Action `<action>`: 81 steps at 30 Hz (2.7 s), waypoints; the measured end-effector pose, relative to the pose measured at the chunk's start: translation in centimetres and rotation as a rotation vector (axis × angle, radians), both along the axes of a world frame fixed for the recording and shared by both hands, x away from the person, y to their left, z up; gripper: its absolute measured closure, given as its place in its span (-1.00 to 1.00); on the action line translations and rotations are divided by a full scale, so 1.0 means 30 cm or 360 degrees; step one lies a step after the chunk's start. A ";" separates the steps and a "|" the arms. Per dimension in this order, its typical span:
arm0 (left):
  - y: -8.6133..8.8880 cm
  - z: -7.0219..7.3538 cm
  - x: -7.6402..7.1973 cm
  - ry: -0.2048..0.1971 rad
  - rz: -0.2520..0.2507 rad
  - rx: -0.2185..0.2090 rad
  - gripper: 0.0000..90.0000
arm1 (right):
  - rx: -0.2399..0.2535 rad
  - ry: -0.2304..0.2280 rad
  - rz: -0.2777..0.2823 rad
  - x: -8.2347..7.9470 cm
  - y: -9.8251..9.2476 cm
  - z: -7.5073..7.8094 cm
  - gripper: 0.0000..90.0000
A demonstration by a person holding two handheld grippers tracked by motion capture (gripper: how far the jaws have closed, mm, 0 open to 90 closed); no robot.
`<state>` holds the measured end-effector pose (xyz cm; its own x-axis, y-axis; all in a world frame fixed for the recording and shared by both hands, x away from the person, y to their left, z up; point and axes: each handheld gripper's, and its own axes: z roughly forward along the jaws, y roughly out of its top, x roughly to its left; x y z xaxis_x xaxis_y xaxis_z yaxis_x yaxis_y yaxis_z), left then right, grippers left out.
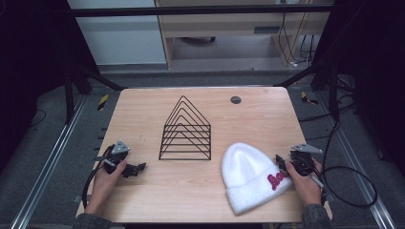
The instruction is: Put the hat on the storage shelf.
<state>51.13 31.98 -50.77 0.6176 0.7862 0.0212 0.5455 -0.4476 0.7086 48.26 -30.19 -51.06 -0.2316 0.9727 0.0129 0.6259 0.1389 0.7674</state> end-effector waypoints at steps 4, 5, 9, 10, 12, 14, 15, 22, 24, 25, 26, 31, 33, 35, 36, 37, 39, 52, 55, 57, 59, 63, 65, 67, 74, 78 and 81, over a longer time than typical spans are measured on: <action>0.001 0.000 0.001 0.0000 -0.0004 0.0004 -1.00 | 0.0002 -0.0002 0.0018 0.002 -0.002 0.000 -0.25; 0.001 0.000 0.001 0.0000 -0.0004 0.0004 -1.00 | 0.0002 -0.0002 0.0018 0.002 -0.002 0.000 -0.25; 0.001 0.000 0.001 0.0000 -0.0004 0.0002 -1.00 | 0.0004 0.0003 0.0009 0.001 0.001 0.001 -0.27; 0.001 0.000 0.001 0.0000 -0.0004 0.0004 -1.00 | -0.0005 0.0001 0.0003 0.003 0.003 -0.001 -0.30; 0.001 0.000 0.000 -0.0001 -0.0002 0.0005 -1.00 | -0.0006 0.0013 0.0004 0.007 0.008 0.000 -0.38; 0.001 0.000 0.001 0.0001 -0.0002 0.0002 -1.00 | -0.0016 0.0063 0.0009 0.010 0.015 0.011 -0.38; 0.001 0.000 0.002 -0.0002 0.0000 0.0003 -1.00 | -0.0004 0.0086 0.0021 0.010 0.017 0.020 -0.41; 0.001 0.000 0.003 -0.0003 0.0002 0.0004 -1.00 | -0.0038 0.0022 0.0131 0.020 0.064 0.176 -0.42; 0.001 0.000 0.003 -0.0001 0.0000 0.0004 -1.00 | -0.0036 0.0029 0.0173 0.029 0.083 0.211 -0.41; 0.001 0.000 0.003 -0.0002 0.0002 0.0004 -1.00 | -0.0049 0.0035 0.0229 0.039 0.106 0.242 -0.39; 0.001 0.000 0.003 -0.0002 0.0001 0.0005 -1.00 | -0.0057 0.0038 0.0254 0.045 0.121 0.258 -0.36; 0.001 0.000 0.001 -0.0002 0.0003 0.0004 -1.00 | -0.0105 0.0096 0.0392 0.095 0.204 0.308 -0.22; 0.002 0.000 0.001 -0.0002 0.0001 0.0005 -1.00 | -0.0130 0.0117 0.0422 0.116 0.229 0.311 -0.16; 0.001 0.000 0.001 -0.0002 0.0002 0.0004 -1.00 | -0.0118 0.0157 0.0467 0.134 0.249 0.308 -0.15; 0.001 0.000 0.001 -0.0001 0.0002 0.0004 -1.00 | -0.0119 0.0176 0.0486 0.143 0.259 0.305 -0.15; 0.001 0.000 0.001 -0.0002 0.0002 0.0004 -1.00 | -0.0118 0.0195 0.0496 0.156 0.272 0.299 -0.15; 0.001 0.000 0.001 -0.0001 0.0002 0.0003 -1.00 | -0.0104 0.0228 0.0511 0.169 0.286 0.289 -0.16; 0.002 0.000 0.002 -0.0002 0.0002 0.0003 -1.00 | -0.0135 0.0331 0.0543 0.195 0.330 0.239 -0.15; 0.002 0.000 0.002 -0.0001 0.0001 0.0001 -1.00 | -0.0127 0.0330 0.0555 0.199 0.334 0.236 -0.10; 0.002 0.000 0.003 -0.0001 -0.0001 0.0002 -1.00 | -0.0123 0.0344 0.0559 0.200 0.339 0.232 -0.07; 0.002 0.000 0.002 -0.0002 0.0001 0.0003 -1.00 | -0.0124 0.0356 0.0585 0.197 0.347 0.225 -0.06; 0.002 0.000 0.002 -0.0002 0.0001 0.0003 -1.00 | -0.0142 0.0370 0.0551 0.181 0.351 0.187 -0.05; 0.002 0.000 0.003 -0.0002 0.0001 0.0002 -1.00 | -0.0121 0.0395 0.0536 0.178 0.343 0.159 -0.05; 0.002 0.000 0.003 -0.0002 -0.0001 0.0003 -1.00 | -0.0098 0.0414 0.0529 0.179 0.336 0.139 -0.05; 0.000 0.000 0.004 -0.0003 0.0006 0.0007 -1.00 | -0.0035 0.0418 0.0608 0.179 0.351 0.124 0.67; -0.001 0.001 0.003 -0.0009 0.0015 0.0011 -1.00 | 0.0012 0.0381 0.0608 0.162 0.348 0.135 0.80; -0.009 0.008 -0.001 -0.0030 0.0026 0.0035 -0.95 | 0.0024 0.0314 0.0598 0.135 0.339 0.160 0.82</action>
<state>51.11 31.72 -50.53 0.6040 0.7954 0.0500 0.5395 -0.4543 0.7089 52.31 -20.03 -46.27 -0.5618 0.8205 0.1062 0.6689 0.3749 0.6418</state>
